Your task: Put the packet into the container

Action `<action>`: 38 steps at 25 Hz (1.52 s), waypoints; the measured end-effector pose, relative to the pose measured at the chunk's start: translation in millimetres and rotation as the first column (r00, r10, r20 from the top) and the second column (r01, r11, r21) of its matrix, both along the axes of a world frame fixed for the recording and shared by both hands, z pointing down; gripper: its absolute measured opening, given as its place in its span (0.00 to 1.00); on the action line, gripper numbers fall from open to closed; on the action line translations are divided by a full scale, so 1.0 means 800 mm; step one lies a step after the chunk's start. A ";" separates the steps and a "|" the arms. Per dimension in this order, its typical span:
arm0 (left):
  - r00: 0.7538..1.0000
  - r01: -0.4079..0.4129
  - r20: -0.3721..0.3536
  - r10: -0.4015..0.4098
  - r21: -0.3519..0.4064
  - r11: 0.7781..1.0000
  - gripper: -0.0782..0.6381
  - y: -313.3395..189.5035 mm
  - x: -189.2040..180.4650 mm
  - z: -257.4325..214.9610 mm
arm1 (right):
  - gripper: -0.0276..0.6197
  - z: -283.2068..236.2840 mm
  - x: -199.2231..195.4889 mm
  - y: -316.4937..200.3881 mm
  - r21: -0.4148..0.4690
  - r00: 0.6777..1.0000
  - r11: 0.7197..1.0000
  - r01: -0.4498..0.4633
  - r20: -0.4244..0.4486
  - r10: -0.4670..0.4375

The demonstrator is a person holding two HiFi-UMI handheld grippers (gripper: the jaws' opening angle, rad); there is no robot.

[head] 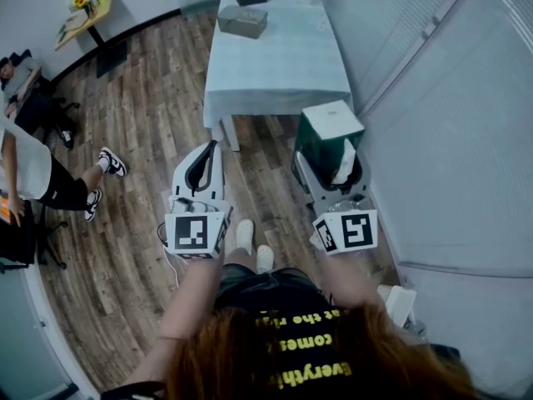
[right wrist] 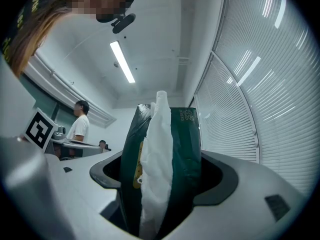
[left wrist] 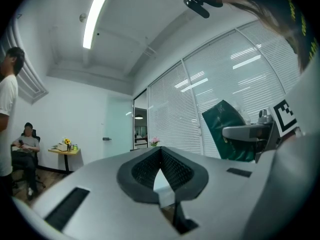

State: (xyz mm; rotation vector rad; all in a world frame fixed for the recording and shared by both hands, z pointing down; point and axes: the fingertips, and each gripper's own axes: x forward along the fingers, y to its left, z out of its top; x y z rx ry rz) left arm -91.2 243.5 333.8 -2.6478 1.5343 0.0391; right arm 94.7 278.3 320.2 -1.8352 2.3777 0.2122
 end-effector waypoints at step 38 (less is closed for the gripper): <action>0.995 -0.096 -0.039 0.096 -0.001 0.995 0.11 -0.238 -0.039 0.004 | 0.65 -0.008 -0.050 -0.219 0.010 0.996 0.997 -0.081 -0.027 0.081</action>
